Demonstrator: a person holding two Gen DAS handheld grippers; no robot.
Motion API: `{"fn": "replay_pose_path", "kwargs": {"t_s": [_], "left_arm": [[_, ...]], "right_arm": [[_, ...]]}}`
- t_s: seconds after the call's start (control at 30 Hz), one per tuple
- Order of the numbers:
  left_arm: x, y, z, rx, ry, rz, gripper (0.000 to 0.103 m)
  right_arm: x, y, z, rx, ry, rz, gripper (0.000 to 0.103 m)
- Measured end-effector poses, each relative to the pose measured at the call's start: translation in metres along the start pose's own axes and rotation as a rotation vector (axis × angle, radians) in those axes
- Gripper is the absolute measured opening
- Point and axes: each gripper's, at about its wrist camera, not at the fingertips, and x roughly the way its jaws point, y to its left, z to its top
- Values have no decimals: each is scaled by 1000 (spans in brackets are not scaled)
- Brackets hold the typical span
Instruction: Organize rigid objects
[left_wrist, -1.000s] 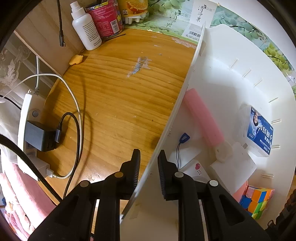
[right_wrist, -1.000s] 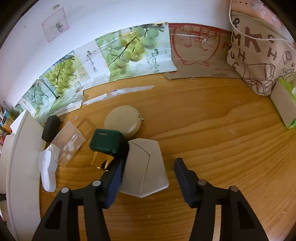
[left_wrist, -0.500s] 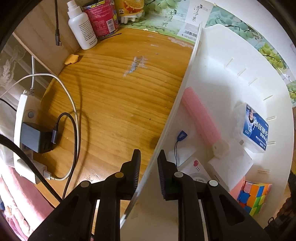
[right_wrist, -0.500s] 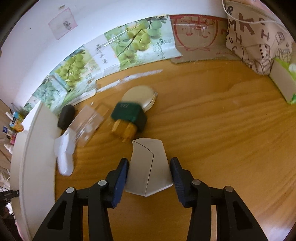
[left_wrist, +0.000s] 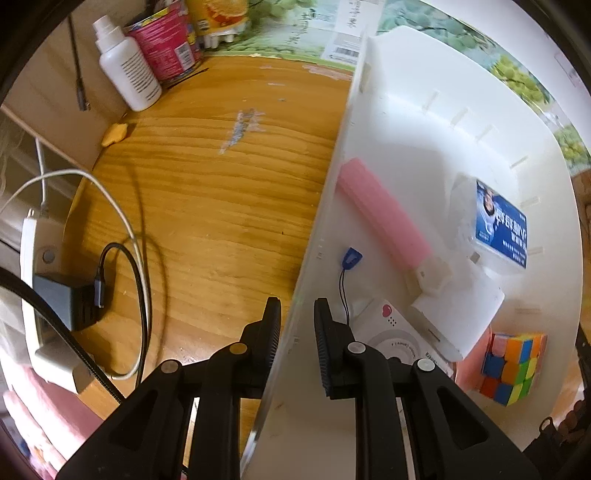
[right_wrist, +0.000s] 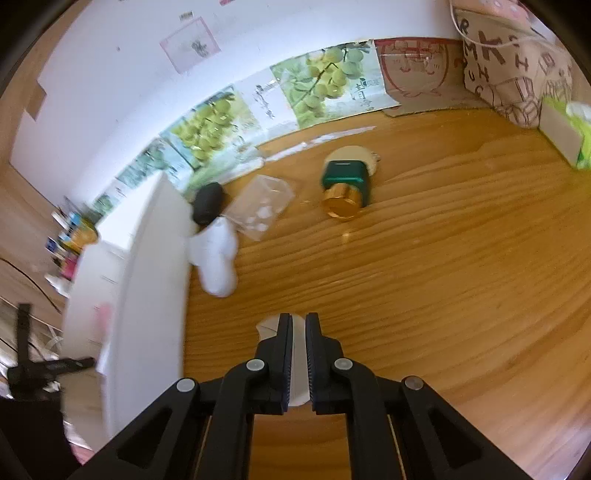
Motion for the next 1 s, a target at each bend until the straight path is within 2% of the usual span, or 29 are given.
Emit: {"fn": "replay_pose_path", "kwargs": {"t_s": [0.3, 0.33, 0.43, 0.47, 0.67, 0.83, 1.0], "left_arm": [[1, -8, 0, 89, 15, -6, 20], [2, -9, -1, 95, 19, -6, 20], [2, -11, -1, 113, 24, -2, 20], [2, -12, -2, 119, 24, 0, 20], [10, -18, -8, 179, 35, 11, 20], [13, -22, -11, 231, 39, 18, 20], [16, -19, -7, 222, 58, -1, 20]], "right_arm": [[-7, 27, -26, -9, 2, -13, 9], [-6, 29, -29, -11, 10, -23, 15], [-2, 35, -33, -16, 24, -58, 46], [-2, 37, -35, -16, 24, -71, 51], [7, 40, -45, -7, 71, -151, 51], [17, 39, -53, 13, 102, -182, 51], [24, 39, -54, 17, 129, -209, 51]]}}
